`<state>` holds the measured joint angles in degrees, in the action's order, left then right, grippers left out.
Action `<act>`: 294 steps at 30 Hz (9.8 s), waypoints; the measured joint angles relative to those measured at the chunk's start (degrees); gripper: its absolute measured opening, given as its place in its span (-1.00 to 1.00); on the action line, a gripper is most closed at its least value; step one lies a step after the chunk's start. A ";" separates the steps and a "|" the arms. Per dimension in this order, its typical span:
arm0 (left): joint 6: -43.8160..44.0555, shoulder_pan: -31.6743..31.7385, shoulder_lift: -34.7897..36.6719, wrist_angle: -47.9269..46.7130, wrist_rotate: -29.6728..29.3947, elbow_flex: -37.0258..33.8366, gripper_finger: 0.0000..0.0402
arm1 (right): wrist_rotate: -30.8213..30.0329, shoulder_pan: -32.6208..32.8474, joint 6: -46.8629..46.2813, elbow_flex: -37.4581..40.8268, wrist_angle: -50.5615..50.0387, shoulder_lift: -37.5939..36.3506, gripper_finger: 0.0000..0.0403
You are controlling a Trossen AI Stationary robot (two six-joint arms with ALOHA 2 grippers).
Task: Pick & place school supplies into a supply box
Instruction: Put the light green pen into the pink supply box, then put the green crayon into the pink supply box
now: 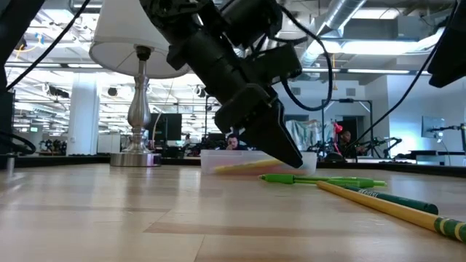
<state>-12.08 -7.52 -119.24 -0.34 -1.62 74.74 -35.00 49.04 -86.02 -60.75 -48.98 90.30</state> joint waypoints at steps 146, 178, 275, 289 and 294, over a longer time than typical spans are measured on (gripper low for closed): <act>34.60 -2.15 -3.49 -34.37 3.80 13.11 -0.39 | 0.70 2.69 -4.48 0.00 -1.12 0.00 -0.42; 28.11 -3.25 -6.02 -24.60 -0.44 10.59 -0.46 | 0.57 2.71 -4.00 0.00 -1.54 0.00 -0.42; 23.19 -15.00 21.43 -65.54 -28.27 34.69 -0.08 | 12.85 -10.60 -8.42 -6.43 19.45 16.72 -0.51; 31.27 -22.10 25.34 -72.39 -36.90 34.67 -0.08 | 17.29 -11.56 -12.84 -11.78 12.01 22.73 -0.65; 32.19 -22.96 25.35 -72.40 -37.95 34.67 -0.08 | 17.31 -11.58 -12.72 -11.78 12.03 22.73 -0.65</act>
<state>20.10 -30.48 -93.89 -72.74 -39.57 109.40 -17.69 37.45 -98.74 -72.53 -36.95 113.03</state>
